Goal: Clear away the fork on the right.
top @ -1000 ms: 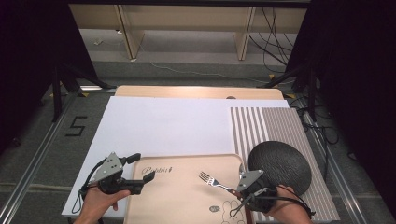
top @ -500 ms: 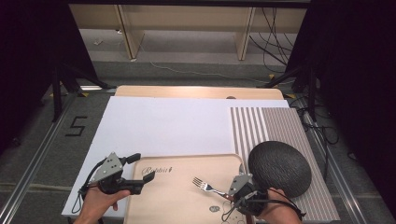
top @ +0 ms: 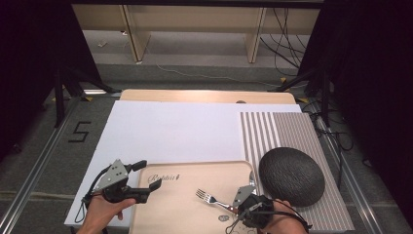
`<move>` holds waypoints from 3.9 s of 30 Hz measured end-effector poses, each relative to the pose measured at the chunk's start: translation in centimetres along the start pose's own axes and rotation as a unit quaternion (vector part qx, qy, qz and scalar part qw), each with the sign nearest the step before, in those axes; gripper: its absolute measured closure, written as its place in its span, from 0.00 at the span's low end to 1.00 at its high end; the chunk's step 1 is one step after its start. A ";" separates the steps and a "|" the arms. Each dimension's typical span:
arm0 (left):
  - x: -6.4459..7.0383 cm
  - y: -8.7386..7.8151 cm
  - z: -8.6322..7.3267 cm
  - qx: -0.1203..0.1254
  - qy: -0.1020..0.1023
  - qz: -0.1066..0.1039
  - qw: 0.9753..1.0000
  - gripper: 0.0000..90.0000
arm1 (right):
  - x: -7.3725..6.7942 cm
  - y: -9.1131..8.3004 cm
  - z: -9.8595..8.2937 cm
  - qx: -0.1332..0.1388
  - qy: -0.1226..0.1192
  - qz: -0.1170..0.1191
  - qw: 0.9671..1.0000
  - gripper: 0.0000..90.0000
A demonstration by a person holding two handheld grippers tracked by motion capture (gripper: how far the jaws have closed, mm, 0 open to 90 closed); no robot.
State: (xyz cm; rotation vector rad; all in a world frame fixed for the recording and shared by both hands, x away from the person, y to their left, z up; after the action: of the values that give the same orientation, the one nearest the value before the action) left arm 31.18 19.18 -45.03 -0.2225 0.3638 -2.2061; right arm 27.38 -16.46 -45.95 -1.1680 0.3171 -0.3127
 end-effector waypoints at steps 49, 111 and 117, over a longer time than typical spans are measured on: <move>-0.2 0.0 0.0 0.001 0.000 0.005 1.000 0.19 | -0.7 0.5 2.1 0.117 0.016 -0.012 0.993 0.35; -0.3 -0.1 0.1 0.005 0.006 0.003 1.000 0.19 | -1.3 3.8 2.9 0.051 -0.037 -0.051 0.997 1.00; -0.3 -0.1 0.1 0.005 0.006 0.002 1.000 0.19 | -0.7 3.7 2.6 0.045 -0.028 -0.064 0.997 1.00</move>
State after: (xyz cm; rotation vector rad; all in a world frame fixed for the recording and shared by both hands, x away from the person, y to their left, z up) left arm 31.28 19.47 -44.88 -0.2023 0.3593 -2.2050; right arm 28.08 -12.70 -48.37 -1.1079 0.1782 -0.4012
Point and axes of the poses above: each handheld gripper's, and its own axes: y roughly forward along the jaws, z roughly out of its top, x roughly to its right, the point moved 2 cm from there along y, roughly forward along the jaws, and after that the axes turned 10 degrees about z, right-handed, at the moved point
